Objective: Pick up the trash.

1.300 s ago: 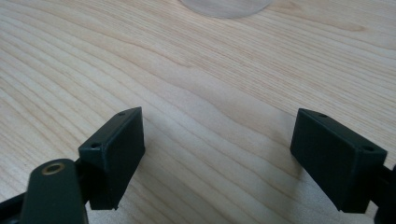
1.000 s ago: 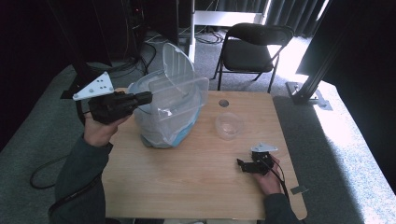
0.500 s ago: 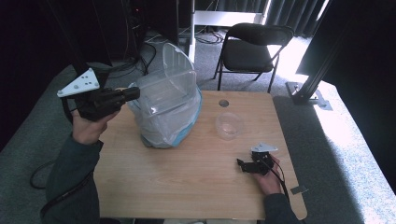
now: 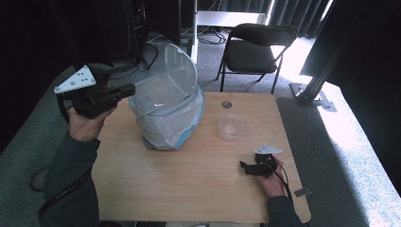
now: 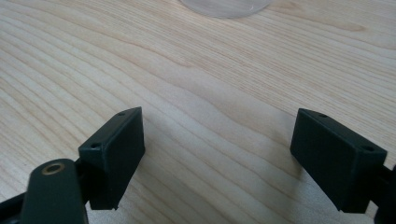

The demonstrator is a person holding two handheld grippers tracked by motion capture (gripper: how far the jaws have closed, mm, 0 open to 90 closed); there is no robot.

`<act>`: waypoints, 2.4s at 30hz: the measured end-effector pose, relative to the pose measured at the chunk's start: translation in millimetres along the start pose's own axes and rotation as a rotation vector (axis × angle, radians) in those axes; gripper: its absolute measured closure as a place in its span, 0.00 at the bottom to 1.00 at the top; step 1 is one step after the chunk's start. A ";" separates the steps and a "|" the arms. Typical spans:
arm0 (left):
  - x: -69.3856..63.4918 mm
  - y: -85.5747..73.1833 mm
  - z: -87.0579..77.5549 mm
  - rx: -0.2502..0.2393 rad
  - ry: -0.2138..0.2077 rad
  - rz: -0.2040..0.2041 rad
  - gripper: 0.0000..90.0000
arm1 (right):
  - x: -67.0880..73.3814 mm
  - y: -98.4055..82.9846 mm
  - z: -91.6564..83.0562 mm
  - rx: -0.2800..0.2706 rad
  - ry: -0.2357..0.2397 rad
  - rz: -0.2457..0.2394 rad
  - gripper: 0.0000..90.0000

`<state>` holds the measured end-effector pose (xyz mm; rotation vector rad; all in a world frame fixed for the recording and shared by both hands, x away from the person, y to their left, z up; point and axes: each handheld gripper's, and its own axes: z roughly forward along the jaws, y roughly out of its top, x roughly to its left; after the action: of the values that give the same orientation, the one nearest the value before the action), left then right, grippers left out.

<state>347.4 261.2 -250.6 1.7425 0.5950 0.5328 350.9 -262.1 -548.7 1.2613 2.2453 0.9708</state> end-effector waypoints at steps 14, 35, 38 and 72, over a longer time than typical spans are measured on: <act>15.7 6.4 1.4 0.007 0.051 -0.014 0.96 | 0.2 0.0 0.0 0.000 0.000 0.003 0.19; 16.7 10.2 18.1 0.047 0.077 0.027 0.80 | 0.3 0.0 -0.1 -0.001 0.000 0.003 0.19; 15.5 9.4 20.3 0.058 0.075 0.028 0.76 | 0.3 0.0 -0.1 -0.001 0.000 0.003 0.19; 13.9 -23.3 30.8 0.041 0.081 -0.037 0.66 | 0.4 0.0 -0.1 -0.002 -0.001 0.002 0.19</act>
<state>374.8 252.2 -279.8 1.7515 0.6985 0.5713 350.7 -261.8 -548.6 1.2635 2.2422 0.9726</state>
